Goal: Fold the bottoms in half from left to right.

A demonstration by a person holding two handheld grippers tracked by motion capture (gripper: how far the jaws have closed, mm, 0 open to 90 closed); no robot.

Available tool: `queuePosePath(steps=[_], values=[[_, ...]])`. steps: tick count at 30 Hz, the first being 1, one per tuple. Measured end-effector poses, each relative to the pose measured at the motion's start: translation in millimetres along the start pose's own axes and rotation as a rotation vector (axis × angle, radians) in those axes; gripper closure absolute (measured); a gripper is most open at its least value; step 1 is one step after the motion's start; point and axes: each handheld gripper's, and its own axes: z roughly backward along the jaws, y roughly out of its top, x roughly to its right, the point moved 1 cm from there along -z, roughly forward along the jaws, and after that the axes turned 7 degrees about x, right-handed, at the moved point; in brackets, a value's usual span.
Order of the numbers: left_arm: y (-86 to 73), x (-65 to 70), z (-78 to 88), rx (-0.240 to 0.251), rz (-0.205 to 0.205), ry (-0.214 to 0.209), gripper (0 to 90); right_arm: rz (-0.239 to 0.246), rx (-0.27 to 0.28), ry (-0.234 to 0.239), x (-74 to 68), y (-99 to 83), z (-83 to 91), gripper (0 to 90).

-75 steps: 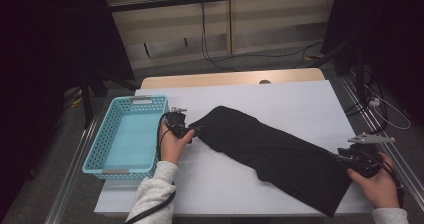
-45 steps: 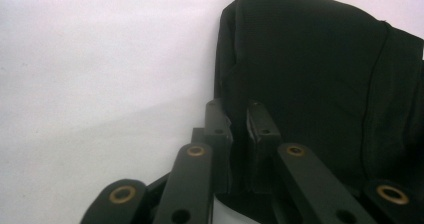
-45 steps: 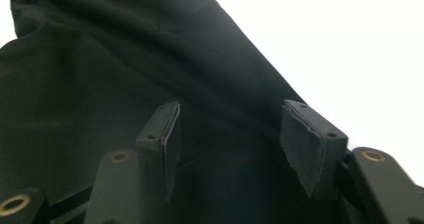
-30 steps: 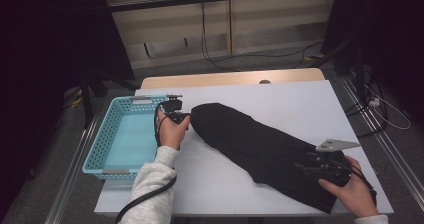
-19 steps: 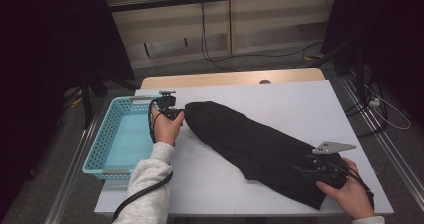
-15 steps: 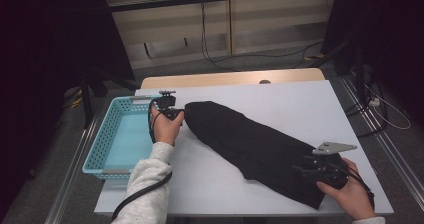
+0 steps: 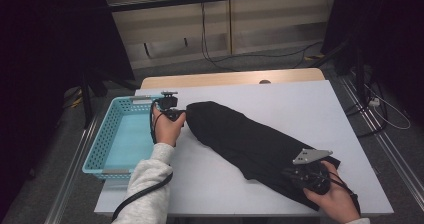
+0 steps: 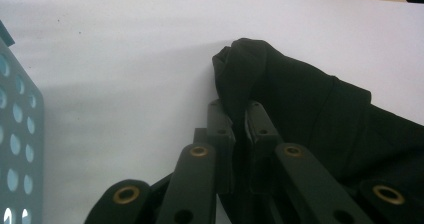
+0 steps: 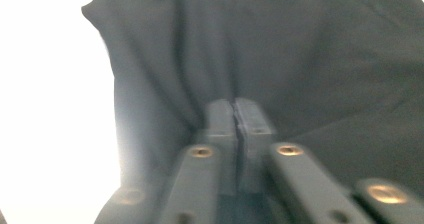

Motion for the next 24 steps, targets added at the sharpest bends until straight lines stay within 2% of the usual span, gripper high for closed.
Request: queuePosePath(steps=[4, 6, 7, 9, 11, 13, 16, 19, 20, 21, 24], values=[[0.1, 2.2, 0.2, 0.007, -0.007, -0.002, 84.3, -0.023, -0.023, 0.026, 0.6, -1.6, 4.3, 88.5], [-0.4, 2.9, 0.0, 0.003, -0.012, -0.004, 84.3, -0.018, -0.025, 0.029, 1.5, -2.4, 5.8, 87.9], [-0.8, 3.3, -0.4, 0.003, -0.011, -0.005, 84.2, -0.015, -0.020, 0.029, 2.2, -2.6, 6.0, 84.4], [-1.6, 3.0, -0.5, 0.002, -0.012, -0.006, 84.1, 0.004, -0.006, 0.007, 4.5, -2.8, 6.6, 68.0], [-2.5, 2.2, -0.6, 0.001, -0.009, -0.005, 84.1, -0.011, 0.007, -0.005, 10.7, -3.1, 9.8, 63.6], [-3.0, 0.8, -0.4, -0.003, -0.010, -0.007, 84.0, -0.044, 0.035, -0.048, 20.9, -4.0, 16.0, 57.4], [-3.4, -0.3, -0.1, -0.007, -0.009, -0.007, 84.0, -0.090, 0.063, -0.140, 39.9, -7.8, 25.5, 55.0], [-3.4, 0.3, 0.1, -0.007, -0.011, -0.007, 84.0, -0.159, 0.072, -0.229, 61.0, -15.4, 35.0, 53.6], [-3.2, 0.6, -0.1, -0.008, -0.016, -0.008, 84.0, -0.207, 0.079, -0.267, 69.3, -18.6, 39.0, 51.3], [-3.2, 1.1, -0.3, -0.008, -0.014, -0.007, 84.1, -0.239, 0.081, -0.291, 74.9, -20.8, 42.3, 51.0], [-2.7, 2.4, -0.8, -0.014, -0.021, -0.005, 84.0, -0.258, 0.084, -0.329, 85.0, -25.2, 47.1, 48.4]])
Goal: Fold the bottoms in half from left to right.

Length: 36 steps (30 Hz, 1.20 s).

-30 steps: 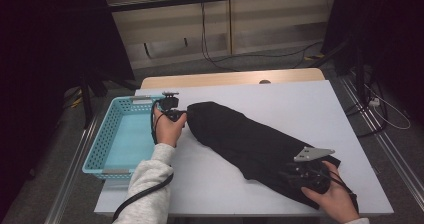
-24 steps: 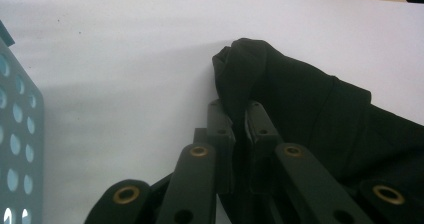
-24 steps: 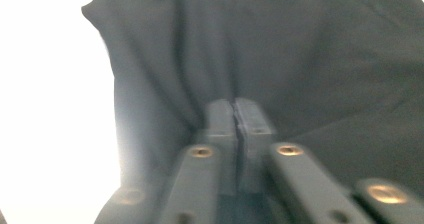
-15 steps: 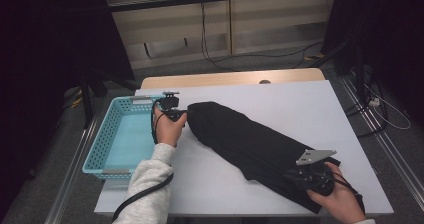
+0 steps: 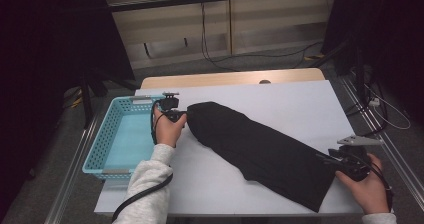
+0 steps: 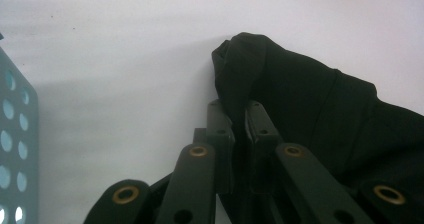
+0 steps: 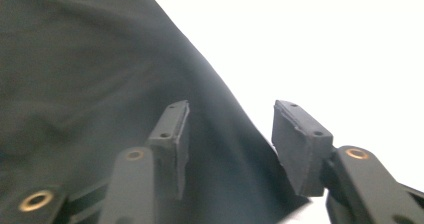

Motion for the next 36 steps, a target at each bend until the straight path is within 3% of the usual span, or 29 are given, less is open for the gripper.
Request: queuePosePath(steps=[4, 6, 7, 9, 11, 14, 18, 22, 24, 28, 36], values=[[0.6, 1.3, 0.9, 0.004, -0.003, 0.001, 84.1, -0.004, -0.013, -0.031, 8.9, -3.2, -3.0, 45.0], [0.7, 0.6, 1.3, 0.002, -0.004, 0.002, 84.1, -0.032, -0.049, -0.022, 12.3, -6.5, -7.1, 44.2], [0.7, 0.1, 1.3, 0.001, -0.003, 0.004, 84.1, -0.042, -0.035, -0.024, 12.5, -7.6, -7.5, 45.7], [0.7, -0.8, 1.5, 0.001, 0.000, 0.006, 84.1, -0.045, -0.036, -0.033, 11.8, -7.3, -7.1, 51.1], [0.4, -0.9, 1.8, 0.000, 0.001, 0.006, 84.1, -0.042, -0.046, -0.010, 10.9, -5.9, -6.4, 71.4], [0.1, -1.4, 2.1, 0.000, -0.004, 0.008, 84.1, -0.050, -0.058, 0.041, 10.6, -3.7, -7.3, 88.0], [0.9, -2.1, 3.3, -0.001, -0.020, 0.021, 84.1, -0.031, -0.060, 0.012, 16.8, 2.2, -8.3, 88.9], [2.0, -2.8, 4.2, 0.003, -0.022, 0.016, 84.2, -0.058, -0.050, -0.013, 27.2, 2.4, -11.0, 88.9], [1.6, -2.9, 3.8, 0.003, -0.019, 0.015, 84.2, -0.067, -0.044, -0.007, 29.0, 1.4, -12.7, 87.0], [-0.2, -2.5, 3.1, 0.008, -0.012, 0.013, 84.1, -0.054, -0.036, -0.023, 24.7, 2.9, -12.9, 66.0], [-0.4, 2.1, 2.3, 0.021, -0.013, -0.016, 84.0, -0.029, 0.023, 0.077, 0.5, 13.2, -8.9, 42.2]])
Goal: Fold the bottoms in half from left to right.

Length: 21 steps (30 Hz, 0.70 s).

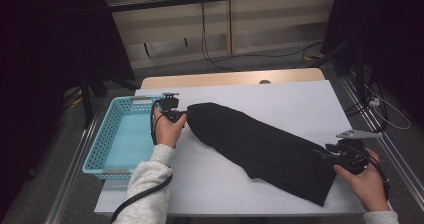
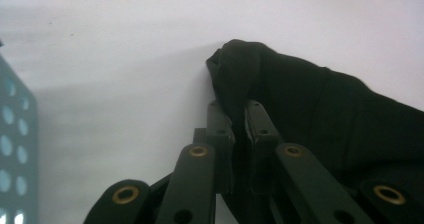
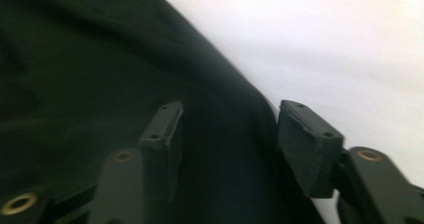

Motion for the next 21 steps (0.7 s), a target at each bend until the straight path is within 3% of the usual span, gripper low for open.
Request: queuePosePath(steps=[6, 10, 12, 13, 21], values=[[-0.6, 8.6, -0.2, 0.009, -0.008, -0.031, 84.0, 0.028, 0.002, 0.074, -20.7, 2.9, -5.4, 37.6], [-1.7, 16.9, -0.5, 0.012, -0.015, -0.066, 84.0, 0.046, -0.007, 0.096, -27.8, 2.9, -8.4, 36.9], [-4.5, 23.4, -2.2, 0.003, -0.046, -0.069, 84.1, 0.047, -0.013, 0.102, -29.9, 2.5, -9.9, 36.9], [-7.0, 27.4, -3.5, -0.002, -0.049, -0.093, 84.1, 0.048, -0.016, 0.107, -30.9, 1.9, -10.9, 36.9], [-27.8, 47.6, -9.2, -0.006, -0.069, -0.171, 84.1, 0.065, -0.036, 0.134, -38.2, -1.0, -14.6, 34.3]])
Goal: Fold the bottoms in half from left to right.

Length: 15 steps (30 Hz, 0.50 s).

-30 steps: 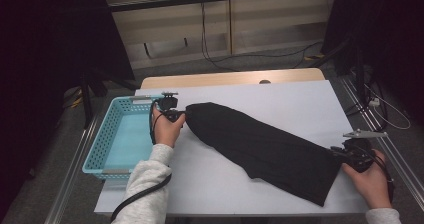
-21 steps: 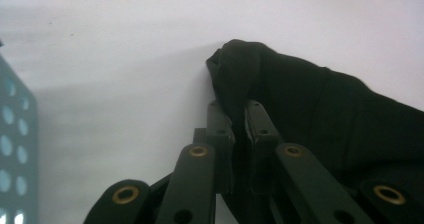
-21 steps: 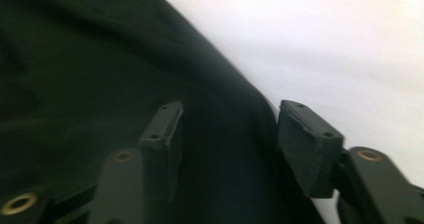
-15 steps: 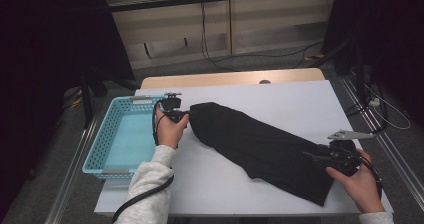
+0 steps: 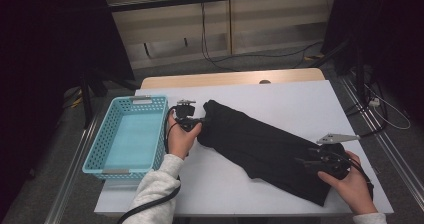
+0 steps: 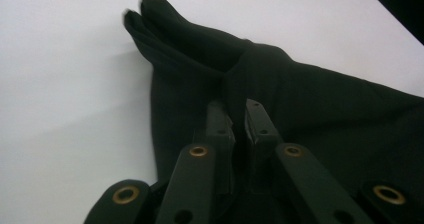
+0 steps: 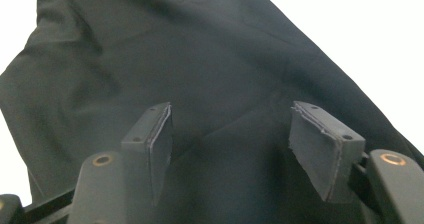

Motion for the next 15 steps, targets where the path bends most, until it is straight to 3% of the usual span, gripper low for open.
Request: queuePosePath(steps=[8, 15], values=[[-19.7, 15.8, -5.5, -0.010, -0.043, -0.070, 84.0, -0.005, -0.012, 0.007, -0.9, -1.7, -1.3, 34.1], [-17.3, 11.1, -2.2, 0.015, -0.006, -0.077, 84.0, 0.002, -0.017, 0.012, -2.3, -2.9, -2.7, 33.5]])
